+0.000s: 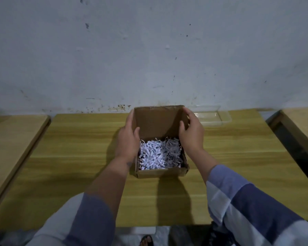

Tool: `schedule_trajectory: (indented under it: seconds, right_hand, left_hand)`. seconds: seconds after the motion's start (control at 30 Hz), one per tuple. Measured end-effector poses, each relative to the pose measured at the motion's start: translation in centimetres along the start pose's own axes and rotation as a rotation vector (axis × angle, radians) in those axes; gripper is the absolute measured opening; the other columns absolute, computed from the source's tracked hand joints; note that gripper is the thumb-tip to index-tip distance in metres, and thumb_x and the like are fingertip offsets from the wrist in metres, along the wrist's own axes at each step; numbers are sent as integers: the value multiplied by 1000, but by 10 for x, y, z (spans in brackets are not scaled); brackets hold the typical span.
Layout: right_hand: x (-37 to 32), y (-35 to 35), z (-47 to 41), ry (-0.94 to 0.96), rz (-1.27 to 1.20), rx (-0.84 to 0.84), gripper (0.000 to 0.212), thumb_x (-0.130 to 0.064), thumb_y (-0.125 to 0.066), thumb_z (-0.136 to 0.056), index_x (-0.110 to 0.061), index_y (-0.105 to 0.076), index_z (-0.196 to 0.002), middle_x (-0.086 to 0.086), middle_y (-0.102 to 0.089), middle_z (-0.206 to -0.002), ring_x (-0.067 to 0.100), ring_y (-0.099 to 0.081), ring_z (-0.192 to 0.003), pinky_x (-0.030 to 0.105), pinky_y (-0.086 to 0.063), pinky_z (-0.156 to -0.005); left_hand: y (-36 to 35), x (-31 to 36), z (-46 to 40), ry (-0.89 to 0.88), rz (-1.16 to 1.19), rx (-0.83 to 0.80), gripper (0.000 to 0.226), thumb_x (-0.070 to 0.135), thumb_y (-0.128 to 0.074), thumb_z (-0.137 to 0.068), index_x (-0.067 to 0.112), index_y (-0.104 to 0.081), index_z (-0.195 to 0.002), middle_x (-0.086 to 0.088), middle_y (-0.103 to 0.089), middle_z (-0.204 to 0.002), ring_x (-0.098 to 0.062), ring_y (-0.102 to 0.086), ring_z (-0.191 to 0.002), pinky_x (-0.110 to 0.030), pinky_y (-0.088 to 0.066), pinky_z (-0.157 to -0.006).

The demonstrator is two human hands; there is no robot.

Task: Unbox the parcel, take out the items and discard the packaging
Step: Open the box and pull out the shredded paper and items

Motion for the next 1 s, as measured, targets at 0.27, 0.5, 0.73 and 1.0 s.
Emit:
schedule_trajectory:
  seconds: [0.27,0.5,0.73,1.0]
  right_hand:
    - [24,-25,-48,-145,91,-3,60,5,-41,-84,-27,-43,-135,18,-66,-103,37,-62,-93,38,-50,-74]
    - [23,-30,-59,-103,126,-87,56,0,-49,-86,-23,-43,-137,13,-60,-123,31,-59,-108,45,-52,-92]
    - [-25,-8,-36,234,513,-2,40,-8,-53,-84,-18,-60,-123,9,-52,-133,32,-40,-126,46,-35,-100]
    - [-14,-56,10,310,484,-570,33,-4,-52,-85,-14,-68,-111,12,-72,-104,32,-64,-97,41,-54,-81]
  left_hand:
    - [-9,-10,-63,36,-121,-55,63,15,-57,-93,33,-25,-144,-2,-63,-83,-22,-63,-73,-41,-56,-61]
    - [-6,-2,-69,-19,-259,-73,57,26,-57,-93,29,-28,-143,2,-63,-85,-17,-60,-71,-26,-43,-49]
    - [4,60,-44,-415,-308,109,49,16,-57,-91,21,-42,-138,4,-46,-142,-14,-36,-135,-35,-22,-115]
    - [-50,46,-2,-341,-243,-399,30,19,-59,-92,21,-57,-122,4,-59,-121,-14,-57,-110,-32,-49,-95]
Point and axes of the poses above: each hand's wrist, its own z-axis away from the middle knuckle, its own y-axis out of the back of the hand, x = y × z, the point moved 9 cm from there along -z, towards the middle knuckle
